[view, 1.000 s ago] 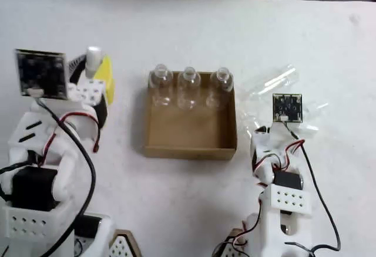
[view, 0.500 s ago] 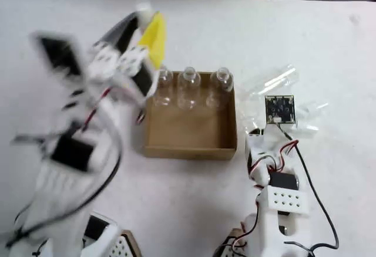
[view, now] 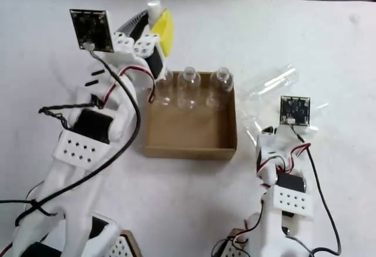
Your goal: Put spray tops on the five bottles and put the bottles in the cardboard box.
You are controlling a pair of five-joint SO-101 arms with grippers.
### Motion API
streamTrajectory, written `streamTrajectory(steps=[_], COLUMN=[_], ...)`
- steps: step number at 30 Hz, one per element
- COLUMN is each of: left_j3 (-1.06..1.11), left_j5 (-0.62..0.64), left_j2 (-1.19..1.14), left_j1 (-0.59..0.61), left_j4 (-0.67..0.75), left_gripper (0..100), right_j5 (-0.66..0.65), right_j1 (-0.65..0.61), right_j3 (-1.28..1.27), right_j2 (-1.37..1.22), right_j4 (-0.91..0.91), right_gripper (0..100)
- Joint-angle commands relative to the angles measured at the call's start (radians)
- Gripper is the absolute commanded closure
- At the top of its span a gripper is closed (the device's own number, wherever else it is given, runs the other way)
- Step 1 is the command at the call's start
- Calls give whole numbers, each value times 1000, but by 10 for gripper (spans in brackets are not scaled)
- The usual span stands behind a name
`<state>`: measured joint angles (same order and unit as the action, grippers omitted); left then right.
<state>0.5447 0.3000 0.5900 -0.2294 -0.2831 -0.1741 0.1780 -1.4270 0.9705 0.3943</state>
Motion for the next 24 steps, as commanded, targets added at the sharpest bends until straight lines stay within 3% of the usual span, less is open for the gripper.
streamTrajectory(steps=[1,10,24], left_j3=[2,2,-84], left_j5=[8,8,12], left_j2=[-25,-67,-71], left_j1=[12,73,62], left_j4=[38,74,44], left_gripper=[959,959,959], right_j5=[0,0,0], right_j1=[18,13,12], right_j3=[25,23,23], right_j2=[2,2,1], right_j4=[-19,-19,-19], right_gripper=[981,981,981])
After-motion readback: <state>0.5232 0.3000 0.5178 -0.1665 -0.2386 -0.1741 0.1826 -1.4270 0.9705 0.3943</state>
